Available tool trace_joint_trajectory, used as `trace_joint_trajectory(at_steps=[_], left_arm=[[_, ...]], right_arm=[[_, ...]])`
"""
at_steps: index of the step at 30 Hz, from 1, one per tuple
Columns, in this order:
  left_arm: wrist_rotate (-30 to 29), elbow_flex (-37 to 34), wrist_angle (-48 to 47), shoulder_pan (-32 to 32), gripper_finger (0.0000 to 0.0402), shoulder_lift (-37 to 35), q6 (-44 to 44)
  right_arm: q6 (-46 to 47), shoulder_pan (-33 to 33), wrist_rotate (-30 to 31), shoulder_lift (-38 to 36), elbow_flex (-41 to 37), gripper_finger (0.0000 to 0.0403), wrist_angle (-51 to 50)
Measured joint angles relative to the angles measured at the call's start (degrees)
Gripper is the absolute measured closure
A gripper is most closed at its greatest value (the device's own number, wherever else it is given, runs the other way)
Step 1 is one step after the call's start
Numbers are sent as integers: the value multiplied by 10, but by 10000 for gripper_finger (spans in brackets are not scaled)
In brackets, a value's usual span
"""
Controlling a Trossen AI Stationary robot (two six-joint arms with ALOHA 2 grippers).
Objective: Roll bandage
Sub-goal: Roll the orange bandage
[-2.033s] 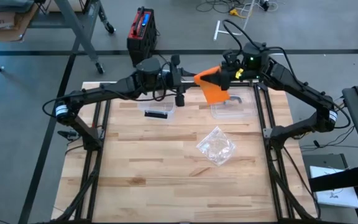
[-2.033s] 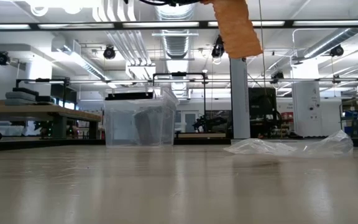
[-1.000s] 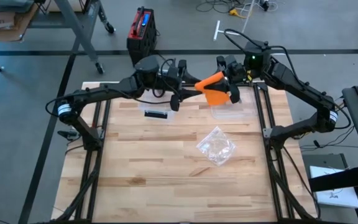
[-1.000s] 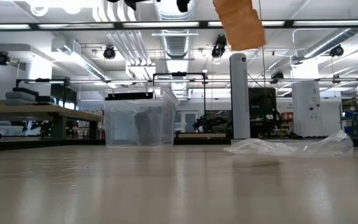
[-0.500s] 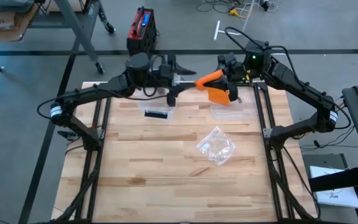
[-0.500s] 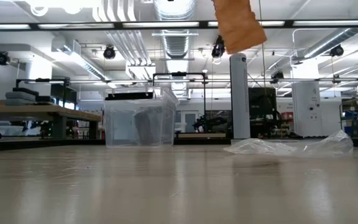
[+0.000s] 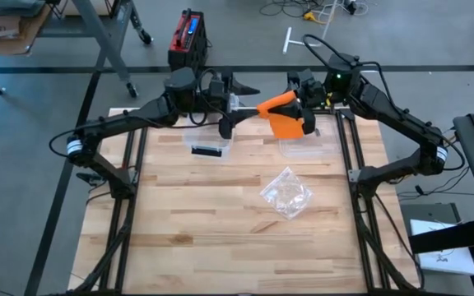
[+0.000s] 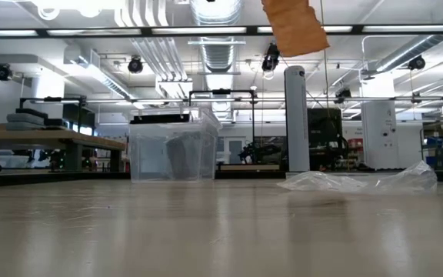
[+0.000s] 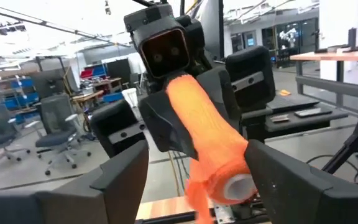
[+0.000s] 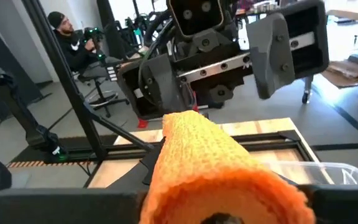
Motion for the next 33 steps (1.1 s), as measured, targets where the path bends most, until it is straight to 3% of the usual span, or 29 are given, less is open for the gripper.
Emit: trace_joint_trajectory(at_steps=[8, 22, 26, 33], left_arm=[[35, -6, -3, -1, 160, 2, -26], [28, -6, 65, 0, 207, 36, -35], [24, -6, 68, 0, 251, 36, -36], [-31, -5, 54, 0, 372, 35, 10]], right_arm=[[-8, 0, 34, 0, 0, 321, 9], [-10, 0, 36, 0, 1, 323, 25], [-9, 0, 35, 0, 1, 323, 22], [44, -1, 41, 0, 1, 295, 20]])
